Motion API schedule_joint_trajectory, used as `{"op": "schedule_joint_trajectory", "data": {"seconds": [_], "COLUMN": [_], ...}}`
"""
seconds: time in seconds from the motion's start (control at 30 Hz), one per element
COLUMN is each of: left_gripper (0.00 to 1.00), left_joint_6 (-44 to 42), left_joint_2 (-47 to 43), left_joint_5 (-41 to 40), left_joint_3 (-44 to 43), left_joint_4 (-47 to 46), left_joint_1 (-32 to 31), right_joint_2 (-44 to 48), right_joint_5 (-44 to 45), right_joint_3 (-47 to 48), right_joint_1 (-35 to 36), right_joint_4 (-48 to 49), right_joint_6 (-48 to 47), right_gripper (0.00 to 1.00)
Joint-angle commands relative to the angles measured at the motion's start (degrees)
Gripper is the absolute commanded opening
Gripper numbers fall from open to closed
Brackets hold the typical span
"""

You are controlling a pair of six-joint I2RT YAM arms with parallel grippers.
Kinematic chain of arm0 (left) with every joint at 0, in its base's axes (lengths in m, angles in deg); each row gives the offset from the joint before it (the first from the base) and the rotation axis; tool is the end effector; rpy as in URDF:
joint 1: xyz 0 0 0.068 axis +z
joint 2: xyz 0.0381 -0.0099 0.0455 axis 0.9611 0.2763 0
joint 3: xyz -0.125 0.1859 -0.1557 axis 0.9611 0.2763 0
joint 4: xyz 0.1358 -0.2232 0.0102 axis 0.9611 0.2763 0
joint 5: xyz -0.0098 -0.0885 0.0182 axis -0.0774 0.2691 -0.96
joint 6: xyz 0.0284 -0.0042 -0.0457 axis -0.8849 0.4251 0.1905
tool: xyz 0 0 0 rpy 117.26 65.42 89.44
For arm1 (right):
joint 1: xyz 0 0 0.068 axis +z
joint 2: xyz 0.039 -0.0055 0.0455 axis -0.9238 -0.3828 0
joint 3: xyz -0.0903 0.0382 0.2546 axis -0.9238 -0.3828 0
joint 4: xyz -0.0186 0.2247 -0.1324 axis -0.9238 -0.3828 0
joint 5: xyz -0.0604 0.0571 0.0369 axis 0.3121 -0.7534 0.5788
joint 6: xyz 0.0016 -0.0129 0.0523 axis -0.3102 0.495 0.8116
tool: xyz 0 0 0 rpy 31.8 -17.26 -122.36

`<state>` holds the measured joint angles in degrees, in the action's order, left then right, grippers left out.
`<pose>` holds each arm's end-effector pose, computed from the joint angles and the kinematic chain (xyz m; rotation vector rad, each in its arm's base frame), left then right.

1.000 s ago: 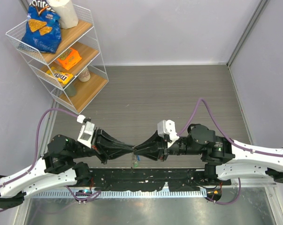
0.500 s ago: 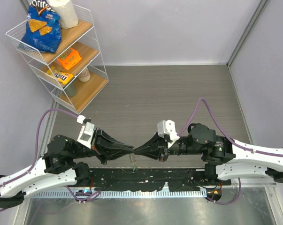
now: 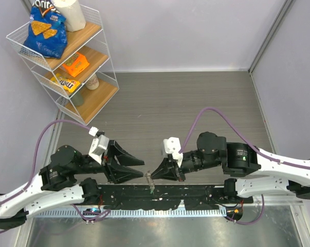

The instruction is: Put the keys on the keyring

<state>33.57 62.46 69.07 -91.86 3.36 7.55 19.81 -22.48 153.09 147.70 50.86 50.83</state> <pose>0.0293 -0.1001 0.3813 0.9089 1.3271 -1.5300 0.0244 0.2023 0.4138 -1.4255 1.3045 1.2310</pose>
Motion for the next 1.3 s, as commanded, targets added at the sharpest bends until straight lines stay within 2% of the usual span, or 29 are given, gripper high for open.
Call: {"op": "schedule_joint_trajectory", "data": {"seconds": [0.0,0.23,0.7,0.9,1.2,1.27], "left_gripper": [0.48,0.55,0.55,0.51,0.35,0.34], "left_joint_6": [-1.4,-1.0,-1.0,-1.1,-1.4,-1.7], "left_joint_2": [2.4,5.9,9.7,10.2,11.1,11.3], "left_joint_5": [2.3,5.4,7.2,7.9,9.4,9.4], "left_joint_3": [-3.9,-5.6,-7.3,-7.5,-7.3,-7.5], "left_joint_4": [6.2,9.2,13.9,14.1,14.4,14.6], "left_joint_1": [0.0,0.0,0.0,0.1,0.1,0.1], "right_joint_2": [-2.4,-7.0,-9.6,-10.9,-11.8,-11.9], "right_joint_5": [-4.8,-4.5,-2.2,-2.1,-2.8,-2.8], "right_joint_3": [5.8,9.4,12.0,13.1,13.6,13.7], "right_joint_1": [0.3,0.3,-0.1,-0.5,-1.3,-1.5], "right_joint_4": [-8.5,-14.6,-16.5,-16.5,-16.5,-16.5], "right_joint_6": [-1.9,-2.5,-2.1,-2.1,-2.1,-2.1], "right_gripper": [0.05,0.05,0.05,0.05,0.05,0.05]}}
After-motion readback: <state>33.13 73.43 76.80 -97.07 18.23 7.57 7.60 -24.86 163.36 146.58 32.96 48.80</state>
